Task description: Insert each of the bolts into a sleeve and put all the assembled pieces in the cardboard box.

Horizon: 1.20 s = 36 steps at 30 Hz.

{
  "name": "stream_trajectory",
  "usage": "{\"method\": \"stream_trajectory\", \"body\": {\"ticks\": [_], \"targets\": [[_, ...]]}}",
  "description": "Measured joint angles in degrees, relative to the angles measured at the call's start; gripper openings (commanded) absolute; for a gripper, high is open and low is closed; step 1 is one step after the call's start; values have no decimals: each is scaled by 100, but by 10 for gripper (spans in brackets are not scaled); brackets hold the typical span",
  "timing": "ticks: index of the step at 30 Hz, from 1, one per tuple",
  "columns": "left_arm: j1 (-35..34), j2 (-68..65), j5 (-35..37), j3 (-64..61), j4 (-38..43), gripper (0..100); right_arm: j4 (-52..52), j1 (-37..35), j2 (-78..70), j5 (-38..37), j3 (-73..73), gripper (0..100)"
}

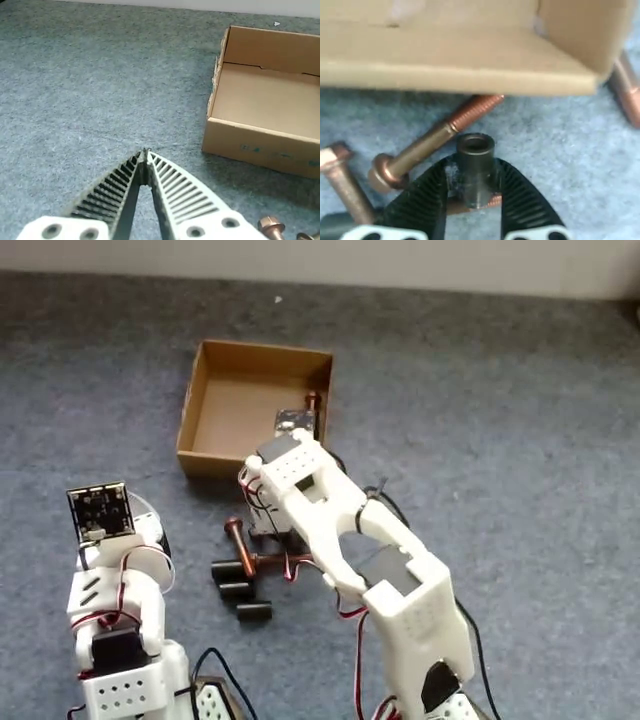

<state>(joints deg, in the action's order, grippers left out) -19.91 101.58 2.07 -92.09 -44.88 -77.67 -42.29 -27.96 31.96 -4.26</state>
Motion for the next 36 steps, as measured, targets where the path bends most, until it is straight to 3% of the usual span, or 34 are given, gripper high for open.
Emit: {"method": "stream_trajectory", "body": {"ticks": [8,14,17,27,36], "targets": [[0,0,0,-70,0,7,-352,53,1873,-527,492,5],[26,0,0,-70,0,7,-360,589,3385,-791,1389,5],[352,0,0,-70,0,6,-325,914,3903,-888,1864,5],[738,-9,273,413,-35,6,1873,1732,5451,-914,4457,5],[1459,44,457,2084,-2338,6,2804,1767,5758,-914,5477,5]]}}
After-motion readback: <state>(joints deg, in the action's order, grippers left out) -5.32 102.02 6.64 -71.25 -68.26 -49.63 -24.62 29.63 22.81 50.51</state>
